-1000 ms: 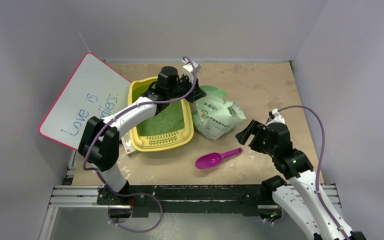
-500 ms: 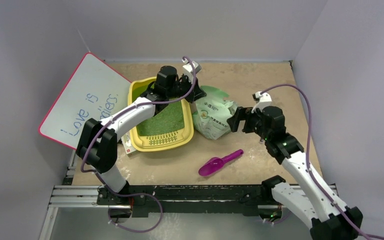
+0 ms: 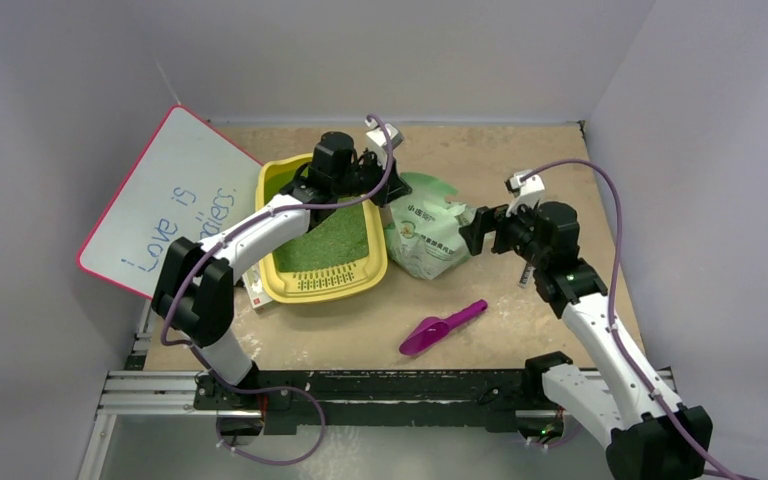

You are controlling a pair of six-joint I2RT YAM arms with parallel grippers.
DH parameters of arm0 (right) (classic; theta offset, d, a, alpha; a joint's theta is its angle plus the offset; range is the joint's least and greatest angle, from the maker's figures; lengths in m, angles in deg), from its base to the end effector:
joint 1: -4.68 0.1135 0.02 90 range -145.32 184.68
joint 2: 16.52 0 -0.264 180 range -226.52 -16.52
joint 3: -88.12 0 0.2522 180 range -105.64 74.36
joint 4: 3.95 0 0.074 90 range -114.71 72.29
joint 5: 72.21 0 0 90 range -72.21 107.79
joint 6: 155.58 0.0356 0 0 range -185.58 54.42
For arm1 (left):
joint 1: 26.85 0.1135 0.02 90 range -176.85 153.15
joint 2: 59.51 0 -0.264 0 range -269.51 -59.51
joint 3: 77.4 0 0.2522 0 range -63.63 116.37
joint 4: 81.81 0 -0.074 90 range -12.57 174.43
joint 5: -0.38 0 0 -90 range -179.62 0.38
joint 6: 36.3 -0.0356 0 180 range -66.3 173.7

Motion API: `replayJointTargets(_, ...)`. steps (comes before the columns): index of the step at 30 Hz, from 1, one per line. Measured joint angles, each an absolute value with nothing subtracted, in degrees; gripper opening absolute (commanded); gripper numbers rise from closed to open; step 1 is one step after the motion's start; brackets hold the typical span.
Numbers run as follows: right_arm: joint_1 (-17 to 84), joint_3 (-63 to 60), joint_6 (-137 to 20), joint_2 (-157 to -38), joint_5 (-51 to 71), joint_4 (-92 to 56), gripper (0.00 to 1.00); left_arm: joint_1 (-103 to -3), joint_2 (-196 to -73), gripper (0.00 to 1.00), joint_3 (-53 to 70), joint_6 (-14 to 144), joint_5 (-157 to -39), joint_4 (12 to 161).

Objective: Fill the litter box with clean litter
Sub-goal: Close the cat litter bag at the center of the board.

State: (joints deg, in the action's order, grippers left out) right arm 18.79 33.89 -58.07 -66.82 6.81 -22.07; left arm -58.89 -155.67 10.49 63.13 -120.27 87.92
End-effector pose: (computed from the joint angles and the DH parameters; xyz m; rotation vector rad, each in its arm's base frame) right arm 0.2006 0.0574 0.3072 -0.2422 1.8200 0.4402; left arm 0.3270 -0.2261 0.3064 0.7534 1.8228 -0.9888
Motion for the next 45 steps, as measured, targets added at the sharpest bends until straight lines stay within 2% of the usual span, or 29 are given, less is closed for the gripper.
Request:
replayJointTargets(9,17.54,40.80,-62.18,-70.45,-3.57,-8.04,0.99,-58.89,-155.67,0.00,10.52,62.52,-120.25,87.61)
replayJointTargets(14,15.40,41.91,-63.45,-75.72,-12.14,-4.48,0.99,-59.04,-155.67,0.00,10.52,61.54,-120.27,86.26)
replayJointTargets(20,14.68,41.91,-66.36,-76.79,-22.72,-3.58,0.98,-59.17,-155.67,0.00,10.52,61.43,-120.19,85.82)
replayJointTargets(23,14.46,41.91,-67.32,-76.81,-25.56,-3.54,0.94,-59.17,-155.67,0.00,10.73,61.43,-120.19,85.30)
replayJointTargets(25,14.37,41.85,-67.84,-77.27,-26.63,-3.43,0.84,-59.17,-155.67,0.00,11.00,61.43,-120.19,84.99)
replayJointTargets(26,14.37,41.78,-68.02,-77.47,-26.76,-3.41,0.72,-59.17,-155.67,0.00,11.17,61.45,-120.23,84.75)
replayJointTargets(29,14.37,39.92,-68.72,-80.88,-26.79,-4.00,0.29,-59.13,-155.67,0.00,11.48,61.49,-120.27,84.51)
replayJointTargets(32,14.31,36.67,-68.52,-85.03,-26.70,-5.24,0.00,-58.84,-155.67,0.00,11.65,61.58,-120.71,84.29)
replayJointTargets(34,14.11,34.52,-67.75,-86.82,-26.74,-5.97,0.00,-58.47,-155.67,0.00,11.65,61.58,-121.06,84.31)
replayJointTargets(35,14.09,33.74,-67.54,-87.17,-26.72,-6.45,0.00,-58.30,-155.64,0.05,11.67,61.58,-121.13,84.38)
replayJointTargets(37,14.09,32.32,-66.75,-87.68,-26.74,-7.39,0.00,-57.77,-155.53,0.23,11.67,61.54,-121.26,84.42)
replayJointTargets(40,14.00,30.74,-65.11,-87.81,-26.39,-8.61,0.00,-57.07,-155.45,0.39,11.67,61.36,-121.94,84.25)
replayJointTargets(45,13.52,30.22,-62.46,-87.22,-25.43,-8.94,0.00,-56.57,-155.36,0.44,10.80,61.65,-123.38,85.03)
